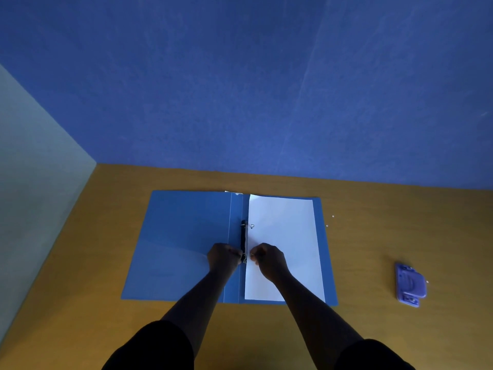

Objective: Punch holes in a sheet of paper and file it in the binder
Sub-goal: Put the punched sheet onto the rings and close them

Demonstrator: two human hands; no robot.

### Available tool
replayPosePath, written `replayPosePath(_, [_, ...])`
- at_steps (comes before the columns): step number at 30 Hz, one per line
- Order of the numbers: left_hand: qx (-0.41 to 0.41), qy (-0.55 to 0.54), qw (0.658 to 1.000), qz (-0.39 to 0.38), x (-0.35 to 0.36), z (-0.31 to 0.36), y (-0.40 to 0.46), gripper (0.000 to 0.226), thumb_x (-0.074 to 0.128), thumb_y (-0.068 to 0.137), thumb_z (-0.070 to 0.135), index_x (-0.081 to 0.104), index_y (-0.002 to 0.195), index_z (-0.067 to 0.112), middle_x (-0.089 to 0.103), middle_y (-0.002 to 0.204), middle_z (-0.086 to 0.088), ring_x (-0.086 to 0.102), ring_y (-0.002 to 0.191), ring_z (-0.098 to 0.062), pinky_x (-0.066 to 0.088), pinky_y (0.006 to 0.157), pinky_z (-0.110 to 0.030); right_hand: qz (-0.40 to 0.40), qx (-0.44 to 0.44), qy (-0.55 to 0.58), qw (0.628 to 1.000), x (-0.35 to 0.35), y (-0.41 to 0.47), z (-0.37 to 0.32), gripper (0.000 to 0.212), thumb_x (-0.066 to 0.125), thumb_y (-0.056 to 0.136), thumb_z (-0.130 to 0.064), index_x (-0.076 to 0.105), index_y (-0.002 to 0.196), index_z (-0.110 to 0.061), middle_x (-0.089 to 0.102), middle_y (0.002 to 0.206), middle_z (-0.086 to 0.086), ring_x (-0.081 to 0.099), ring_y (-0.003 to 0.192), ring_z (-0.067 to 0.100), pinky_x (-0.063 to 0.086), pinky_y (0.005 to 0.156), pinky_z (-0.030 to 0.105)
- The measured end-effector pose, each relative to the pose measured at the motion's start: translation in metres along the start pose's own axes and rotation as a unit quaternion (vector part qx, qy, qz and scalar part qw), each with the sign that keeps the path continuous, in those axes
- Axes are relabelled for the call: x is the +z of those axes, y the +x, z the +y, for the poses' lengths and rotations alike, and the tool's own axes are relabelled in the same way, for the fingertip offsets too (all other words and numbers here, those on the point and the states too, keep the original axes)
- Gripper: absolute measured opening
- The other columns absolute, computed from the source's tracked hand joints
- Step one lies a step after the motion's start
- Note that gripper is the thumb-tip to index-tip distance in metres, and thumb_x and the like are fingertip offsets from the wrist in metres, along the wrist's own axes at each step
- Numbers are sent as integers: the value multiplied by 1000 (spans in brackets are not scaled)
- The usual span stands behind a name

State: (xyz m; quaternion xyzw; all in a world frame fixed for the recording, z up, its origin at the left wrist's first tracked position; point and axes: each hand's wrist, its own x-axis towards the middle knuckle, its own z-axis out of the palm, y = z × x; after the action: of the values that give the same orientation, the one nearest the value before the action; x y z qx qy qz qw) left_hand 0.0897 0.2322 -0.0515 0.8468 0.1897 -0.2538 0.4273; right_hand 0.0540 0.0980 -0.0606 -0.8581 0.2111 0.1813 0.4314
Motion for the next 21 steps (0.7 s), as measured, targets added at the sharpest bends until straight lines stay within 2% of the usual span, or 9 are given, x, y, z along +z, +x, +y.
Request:
replayPosePath(5, [8, 3, 1000, 14, 0, 2, 0, 8, 85, 67, 8, 77, 68, 9, 75, 69, -8, 68, 56, -14, 61, 65, -28, 20, -12, -20, 1000, 2, 2, 2, 18, 57, 92, -15, 71, 96, -5, 74, 98, 8, 67, 95, 25, 51, 85, 30])
replayPosePath(9, [41, 30, 998, 33, 3, 7, 0, 16, 85, 69, 16, 75, 63, 6, 69, 57, -3, 59, 49, -9, 46, 56, -16, 33, -20, -46, 998, 4, 2, 0, 29, 58, 96, -29, 68, 102, -2, 73, 102, 11, 65, 98, 27, 52, 86, 35])
replayPosePath(11, [46, 40, 998, 34, 4, 9, -1, 16, 83, 71, 13, 73, 61, 4, 65, 54, -3, 59, 49, -12, 46, 54, -18, 31, -18, -49, 998, 5, 3, 0, 30, 57, 97, -29, 68, 103, -2, 72, 104, 12, 65, 99, 27, 52, 87, 35])
replayPosePath(14, [38, 41, 998, 28, 4, 12, -1, 9, 81, 72, 11, 76, 69, 4, 74, 68, -10, 69, 65, -21, 55, 65, -24, 25, -20, -56, 998, 4, 2, -1, 31, 55, 98, -30, 68, 105, -2, 72, 105, 11, 65, 101, 27, 52, 88, 35])
replayPosePath(17, [22, 48, 998, 19, 0, 17, -3, 7, 80, 72, 12, 76, 72, 7, 75, 75, -10, 67, 69, -18, 49, 66, -21, 23, -18, -50, 998, 2, 1, -3, 32, 54, 98, -31, 68, 105, -2, 72, 106, 11, 65, 101, 26, 51, 89, 35])
replayPosePath(21, [28, 79, 996, 3, -2, 20, -4, 16, 73, 75, 11, 68, 60, 13, 68, 67, -7, 60, 63, -17, 44, 61, -21, 8, -21, -63, 998, 0, -1, -6, 35, 50, 99, -33, 69, 104, -4, 71, 106, 11, 65, 101, 26, 51, 88, 34])
